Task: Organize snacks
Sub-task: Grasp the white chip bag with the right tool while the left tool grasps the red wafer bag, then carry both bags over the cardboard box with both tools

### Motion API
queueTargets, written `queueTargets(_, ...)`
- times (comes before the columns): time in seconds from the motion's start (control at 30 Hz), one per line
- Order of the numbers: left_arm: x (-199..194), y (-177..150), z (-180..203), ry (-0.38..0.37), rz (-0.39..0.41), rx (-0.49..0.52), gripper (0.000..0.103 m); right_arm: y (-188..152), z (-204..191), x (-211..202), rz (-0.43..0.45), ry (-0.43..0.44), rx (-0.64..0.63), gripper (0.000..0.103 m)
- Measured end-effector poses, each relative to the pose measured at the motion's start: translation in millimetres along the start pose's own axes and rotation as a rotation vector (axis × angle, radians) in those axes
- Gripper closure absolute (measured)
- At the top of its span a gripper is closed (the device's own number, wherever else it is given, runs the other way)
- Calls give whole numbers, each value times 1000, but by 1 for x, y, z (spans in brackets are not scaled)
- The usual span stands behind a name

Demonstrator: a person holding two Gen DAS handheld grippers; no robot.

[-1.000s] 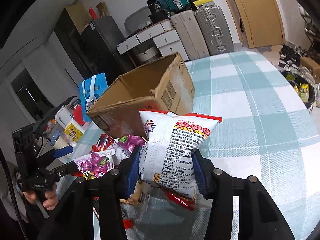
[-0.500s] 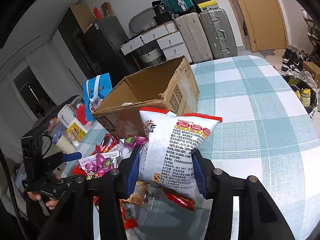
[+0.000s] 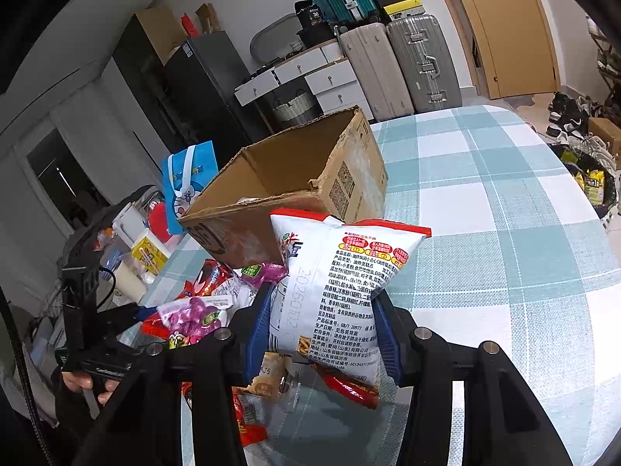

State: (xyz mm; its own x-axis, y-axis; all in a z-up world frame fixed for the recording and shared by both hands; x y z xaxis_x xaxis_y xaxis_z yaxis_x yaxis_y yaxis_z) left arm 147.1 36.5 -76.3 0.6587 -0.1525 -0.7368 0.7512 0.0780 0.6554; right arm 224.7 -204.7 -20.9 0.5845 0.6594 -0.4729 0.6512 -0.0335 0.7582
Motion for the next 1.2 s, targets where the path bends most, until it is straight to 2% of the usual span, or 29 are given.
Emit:
queueTargets(0.17,-2,0,1,-26,20,-11,40,0,0,0,3,-1,0,54)
queueTargets(0.2,-3,0,1,-33,25,-9,46,0,0,1,4,1,0,54)
queueTargets(0.3,-5,1,0,-34,34,-8,50,0,1,1,6,-1,1,54)
queueTargets(0.57,-17,7,-7,-18,72,-15,52,0,1,2,7,0,2,54)
queueTargets(0.93,-46,23,-26,26,189,-78,52,1,0,-3,28,10,2,54)
queueTargets(1.2,-60,27,-32,41,227,-105,52,2,-3,-6,37,21,-6,54)
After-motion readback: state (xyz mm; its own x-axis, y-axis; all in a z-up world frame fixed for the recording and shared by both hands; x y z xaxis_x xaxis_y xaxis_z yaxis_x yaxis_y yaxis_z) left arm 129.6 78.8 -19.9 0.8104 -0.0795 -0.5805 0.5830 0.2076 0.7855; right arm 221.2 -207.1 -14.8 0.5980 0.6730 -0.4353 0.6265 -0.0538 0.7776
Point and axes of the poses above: each gripper's, at about its wrist camera, not at the fingertips, and x roughly the way its jaws point, z to its right, y to its top, the point moved 4 cm from there along x, roughly the way its jaws point, and after that the axes turned 8 degrees about z, right-handed, at the moved point
